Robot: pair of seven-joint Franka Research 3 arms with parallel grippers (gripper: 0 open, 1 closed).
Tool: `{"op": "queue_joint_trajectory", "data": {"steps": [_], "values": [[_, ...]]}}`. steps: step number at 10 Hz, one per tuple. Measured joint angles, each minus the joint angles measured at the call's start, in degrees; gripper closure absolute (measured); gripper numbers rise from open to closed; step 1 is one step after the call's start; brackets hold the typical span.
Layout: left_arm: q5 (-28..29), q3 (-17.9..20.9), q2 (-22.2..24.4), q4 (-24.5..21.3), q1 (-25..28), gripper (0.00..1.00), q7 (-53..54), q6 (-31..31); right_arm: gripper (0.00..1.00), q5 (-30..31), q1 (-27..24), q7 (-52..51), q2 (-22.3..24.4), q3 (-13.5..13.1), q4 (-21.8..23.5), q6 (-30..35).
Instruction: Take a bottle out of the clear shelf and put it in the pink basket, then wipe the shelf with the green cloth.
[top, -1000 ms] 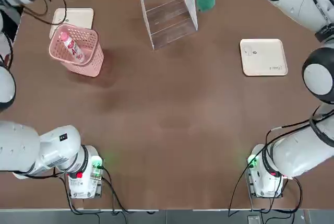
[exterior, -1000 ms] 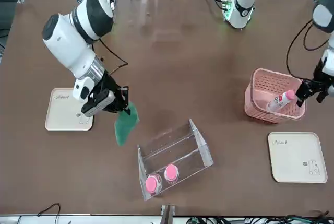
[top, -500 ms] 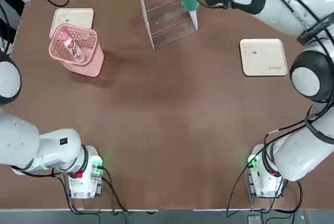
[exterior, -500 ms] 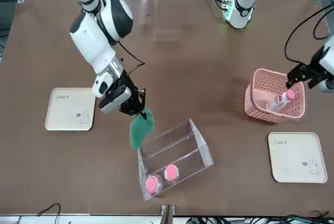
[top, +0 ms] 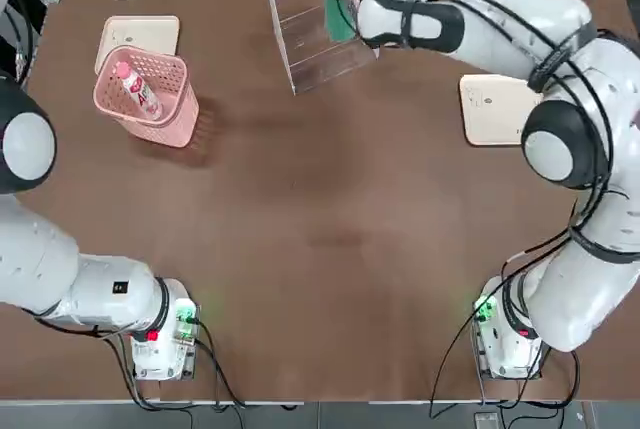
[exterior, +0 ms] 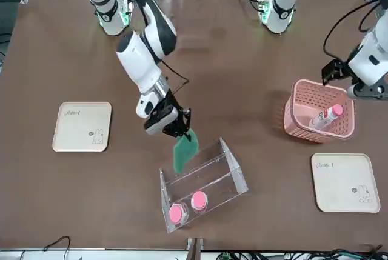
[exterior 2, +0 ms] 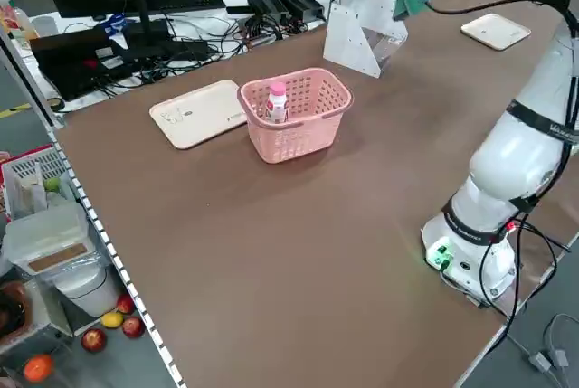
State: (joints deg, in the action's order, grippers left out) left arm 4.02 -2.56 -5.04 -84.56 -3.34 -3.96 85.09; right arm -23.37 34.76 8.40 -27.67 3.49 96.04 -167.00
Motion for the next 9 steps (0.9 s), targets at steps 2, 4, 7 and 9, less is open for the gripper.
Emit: {"op": "queue_joint_trajectory", "data": {"steps": [2,4,7,9], "values": [[-4.3,0.8,-0.2,0.2,1.2,0.0,-1.8,-0.1,0.96,0.0,0.3,0.2,-2.3,-0.3,-3.0,-0.5],[-4.9,0.6,-0.3,0.8,0.9,0.0,-2.9,-0.1,0.96,0.0,0.5,0.2,-4.0,-1.5,-6.3,-0.5],[-4.6,0.7,-0.3,2.0,1.1,0.0,-3.2,-0.1,0.96,0.0,0.8,0.2,-6.7,-2.4,-8.3,-2.1],[-3.8,0.7,-0.4,2.0,1.1,0.0,-2.9,-0.1,0.96,0.0,1.0,0.2,-8.5,-2.4,-9.1,-3.8]]}}
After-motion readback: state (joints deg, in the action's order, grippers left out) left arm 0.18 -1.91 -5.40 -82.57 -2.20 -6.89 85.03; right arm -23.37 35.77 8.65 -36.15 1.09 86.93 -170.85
